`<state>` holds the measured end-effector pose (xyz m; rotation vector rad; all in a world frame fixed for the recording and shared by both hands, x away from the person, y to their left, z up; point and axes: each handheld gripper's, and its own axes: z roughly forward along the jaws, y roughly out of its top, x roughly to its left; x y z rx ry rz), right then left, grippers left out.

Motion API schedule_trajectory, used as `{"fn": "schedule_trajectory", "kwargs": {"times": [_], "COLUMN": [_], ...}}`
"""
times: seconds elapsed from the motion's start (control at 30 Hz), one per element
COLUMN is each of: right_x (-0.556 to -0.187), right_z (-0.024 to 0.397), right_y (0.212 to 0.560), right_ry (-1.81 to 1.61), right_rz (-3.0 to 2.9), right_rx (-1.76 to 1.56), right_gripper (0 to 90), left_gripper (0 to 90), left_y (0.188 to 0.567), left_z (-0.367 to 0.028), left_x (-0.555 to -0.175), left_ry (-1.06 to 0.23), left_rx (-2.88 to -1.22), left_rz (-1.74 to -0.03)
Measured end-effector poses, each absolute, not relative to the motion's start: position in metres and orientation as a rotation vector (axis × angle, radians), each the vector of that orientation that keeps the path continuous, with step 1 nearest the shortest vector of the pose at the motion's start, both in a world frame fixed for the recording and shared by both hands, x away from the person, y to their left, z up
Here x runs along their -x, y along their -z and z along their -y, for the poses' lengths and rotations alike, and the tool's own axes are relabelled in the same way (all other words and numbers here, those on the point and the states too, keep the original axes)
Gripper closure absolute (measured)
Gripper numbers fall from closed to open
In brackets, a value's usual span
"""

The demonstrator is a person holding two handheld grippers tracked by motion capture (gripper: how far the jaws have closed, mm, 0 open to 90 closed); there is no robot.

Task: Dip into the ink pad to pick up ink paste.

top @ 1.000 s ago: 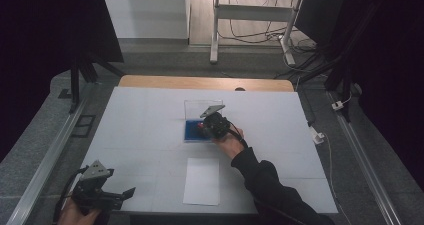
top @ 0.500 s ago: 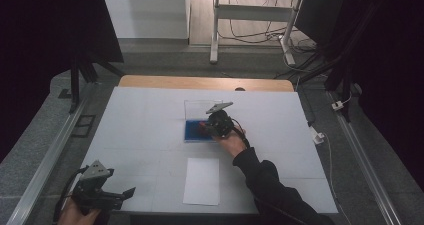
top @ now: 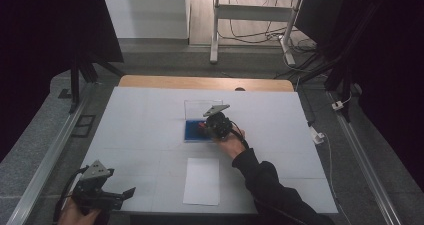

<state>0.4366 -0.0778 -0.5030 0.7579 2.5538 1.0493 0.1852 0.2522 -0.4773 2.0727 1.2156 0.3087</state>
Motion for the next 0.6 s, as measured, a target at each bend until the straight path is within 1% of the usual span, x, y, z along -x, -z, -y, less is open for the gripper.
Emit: {"fn": "schedule_trajectory", "kwargs": {"times": [0.33, 0.6], "right_x": [-0.438, -0.431], "right_z": [0.081, 0.086], "right_y": [0.500, 0.484], "right_ry": [-1.103, -1.165], "right_rz": [-2.546, -2.573], "right_rx": [-0.789, -0.727], "right_gripper": [80.1, 80.1], "left_gripper": [3.1, 3.1], "left_y": [0.477, 0.477], "left_z": [-0.253, -0.253], "left_x": [-0.185, -0.185], "left_ry": [-0.308, -0.310], "left_rx": [-2.070, -2.070], "left_rz": [-1.212, -1.213]}}
